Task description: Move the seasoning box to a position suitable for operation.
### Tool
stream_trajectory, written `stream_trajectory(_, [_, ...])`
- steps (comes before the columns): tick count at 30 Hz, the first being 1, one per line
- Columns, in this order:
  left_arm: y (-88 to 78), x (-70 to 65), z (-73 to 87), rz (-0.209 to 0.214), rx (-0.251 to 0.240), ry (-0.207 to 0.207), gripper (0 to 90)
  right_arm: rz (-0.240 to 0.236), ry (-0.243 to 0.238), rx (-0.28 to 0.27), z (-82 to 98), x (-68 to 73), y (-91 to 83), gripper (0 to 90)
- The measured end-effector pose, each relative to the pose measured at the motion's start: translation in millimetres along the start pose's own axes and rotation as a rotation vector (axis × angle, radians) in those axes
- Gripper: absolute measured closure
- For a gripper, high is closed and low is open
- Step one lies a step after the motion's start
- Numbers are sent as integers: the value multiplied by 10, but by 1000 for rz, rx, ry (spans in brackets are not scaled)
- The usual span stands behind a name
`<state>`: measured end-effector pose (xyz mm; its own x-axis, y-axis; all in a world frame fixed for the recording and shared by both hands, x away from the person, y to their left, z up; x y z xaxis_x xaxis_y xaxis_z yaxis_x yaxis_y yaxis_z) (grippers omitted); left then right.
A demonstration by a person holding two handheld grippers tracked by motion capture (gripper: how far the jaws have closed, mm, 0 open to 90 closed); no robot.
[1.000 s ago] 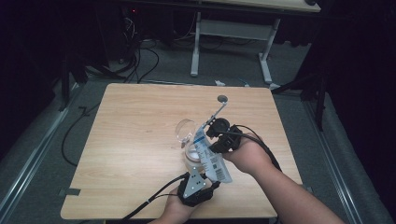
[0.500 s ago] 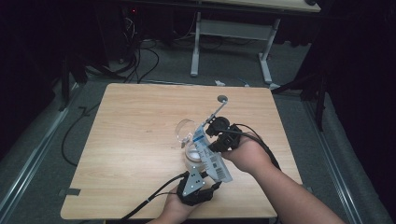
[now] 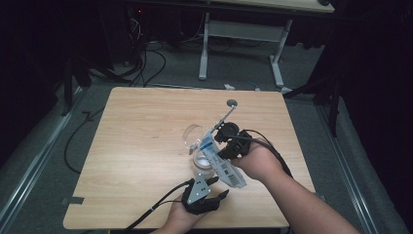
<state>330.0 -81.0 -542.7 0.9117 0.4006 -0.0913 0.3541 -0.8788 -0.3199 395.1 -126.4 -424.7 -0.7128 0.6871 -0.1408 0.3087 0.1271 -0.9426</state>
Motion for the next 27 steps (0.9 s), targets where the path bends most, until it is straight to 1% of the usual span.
stream_trajectory(11, [-109, 52, 41, -6, 0, -5, 456, 0, -7, -2, 3, -7, -4, 893])
stream_trajectory(17, [-183, 124, 63, -19, 12, 9, 449, -2, -2, 2, 19, -8, 14, 893])
stream_trajectory(20, [-233, 173, 60, -30, 10, 5, 446, -1, 1, 3, 25, -8, 20, 893])
stream_trajectory(25, [-351, 225, 72, -38, 18, 14, 445, 0, -1, 4, 38, -25, 23, 892])
stream_trajectory(27, [-421, 262, 86, -49, 21, 21, 445, 0, 0, 3, 42, -25, 21, 892])
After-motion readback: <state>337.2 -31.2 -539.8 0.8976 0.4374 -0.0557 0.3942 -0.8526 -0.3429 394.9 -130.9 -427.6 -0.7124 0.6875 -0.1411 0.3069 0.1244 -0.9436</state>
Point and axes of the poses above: each handheld gripper's, and its own axes: y roughly forward along the jaws, z roughly out of its underside, x roughly to its left, the point moved 9 cm from there along y, roughly forward along the jaws, and after that the axes turned 7 degrees about z, right-handed, at the moved point
